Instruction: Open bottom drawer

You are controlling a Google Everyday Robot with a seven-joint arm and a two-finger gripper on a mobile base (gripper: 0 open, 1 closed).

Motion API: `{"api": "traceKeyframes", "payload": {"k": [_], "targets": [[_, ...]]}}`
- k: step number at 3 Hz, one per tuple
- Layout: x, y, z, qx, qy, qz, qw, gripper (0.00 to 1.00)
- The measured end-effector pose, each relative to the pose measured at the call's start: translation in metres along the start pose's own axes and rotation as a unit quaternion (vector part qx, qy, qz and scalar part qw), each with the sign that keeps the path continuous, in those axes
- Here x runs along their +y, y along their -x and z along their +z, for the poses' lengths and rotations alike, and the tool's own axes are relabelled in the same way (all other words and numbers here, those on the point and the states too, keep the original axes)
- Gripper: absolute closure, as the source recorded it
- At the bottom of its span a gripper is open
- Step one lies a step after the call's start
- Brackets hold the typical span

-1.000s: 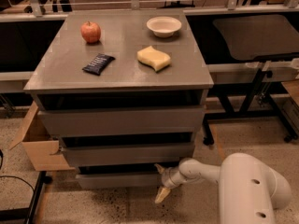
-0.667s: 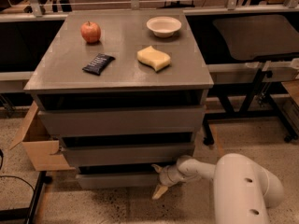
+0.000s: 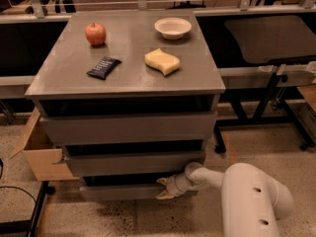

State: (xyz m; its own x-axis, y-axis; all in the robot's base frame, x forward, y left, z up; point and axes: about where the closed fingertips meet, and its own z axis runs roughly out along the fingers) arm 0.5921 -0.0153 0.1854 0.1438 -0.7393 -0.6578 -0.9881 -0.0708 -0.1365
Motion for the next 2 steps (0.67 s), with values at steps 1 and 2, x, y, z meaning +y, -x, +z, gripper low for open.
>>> {"api": "traceKeyframes", "payload": {"k": [1, 2], "targets": [[0.019, 0.012, -0.008, -0.019, 0.014, 0.002, 0.9997, 0.85], [0.045, 0.012, -0.012, -0.043, 0.028, 0.029, 0.9982, 1.0]]}}
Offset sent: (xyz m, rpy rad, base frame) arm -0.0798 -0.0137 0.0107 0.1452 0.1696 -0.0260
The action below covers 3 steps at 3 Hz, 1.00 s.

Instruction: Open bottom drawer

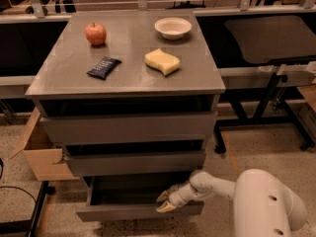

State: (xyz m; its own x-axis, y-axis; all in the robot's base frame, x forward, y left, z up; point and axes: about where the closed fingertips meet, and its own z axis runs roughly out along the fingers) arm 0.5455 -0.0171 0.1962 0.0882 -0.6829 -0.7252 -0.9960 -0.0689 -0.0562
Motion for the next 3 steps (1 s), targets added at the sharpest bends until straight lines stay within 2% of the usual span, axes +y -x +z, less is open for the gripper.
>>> {"api": "traceKeyframes", "payload": {"k": [1, 2, 3], "targets": [[0.03, -0.006, -0.003, -0.025, 0.01, 0.037, 0.999, 1.0], [0.059, -0.011, -0.003, -0.053, 0.025, 0.074, 0.9956, 1.0], [0.069, -0.011, 0.0, -0.05, 0.032, 0.075, 0.9954, 1.0]]}}
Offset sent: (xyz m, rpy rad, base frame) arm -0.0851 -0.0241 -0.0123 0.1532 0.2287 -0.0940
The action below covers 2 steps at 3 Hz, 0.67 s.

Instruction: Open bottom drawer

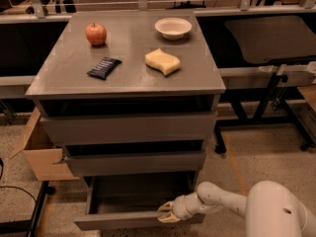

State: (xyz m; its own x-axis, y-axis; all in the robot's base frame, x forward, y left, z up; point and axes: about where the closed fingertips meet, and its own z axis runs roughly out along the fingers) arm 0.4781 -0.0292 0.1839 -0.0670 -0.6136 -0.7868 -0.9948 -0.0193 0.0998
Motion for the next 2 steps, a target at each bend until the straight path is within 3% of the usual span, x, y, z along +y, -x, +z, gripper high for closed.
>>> {"api": "traceKeyframes", "payload": {"k": [2], "targets": [[0.0025, 0.0009, -0.0005, 0.001, 0.001, 0.001, 1.0, 1.0]]}}
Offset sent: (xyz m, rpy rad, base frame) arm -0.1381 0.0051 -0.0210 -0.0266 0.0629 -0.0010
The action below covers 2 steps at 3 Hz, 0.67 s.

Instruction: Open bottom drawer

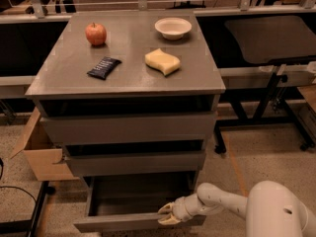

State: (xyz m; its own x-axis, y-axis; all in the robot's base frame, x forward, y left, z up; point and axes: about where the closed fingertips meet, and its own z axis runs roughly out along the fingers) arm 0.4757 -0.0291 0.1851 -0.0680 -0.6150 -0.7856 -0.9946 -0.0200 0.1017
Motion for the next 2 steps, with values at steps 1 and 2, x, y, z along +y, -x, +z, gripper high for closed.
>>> {"api": "traceKeyframes", "payload": {"k": [1, 2], "targets": [[0.0, 0.0, 0.0, 0.0, 0.0, 0.0, 1.0, 1.0], [0.0073, -0.0006, 0.002, 0.0, 0.001, 0.001, 1.0, 1.0]]}}
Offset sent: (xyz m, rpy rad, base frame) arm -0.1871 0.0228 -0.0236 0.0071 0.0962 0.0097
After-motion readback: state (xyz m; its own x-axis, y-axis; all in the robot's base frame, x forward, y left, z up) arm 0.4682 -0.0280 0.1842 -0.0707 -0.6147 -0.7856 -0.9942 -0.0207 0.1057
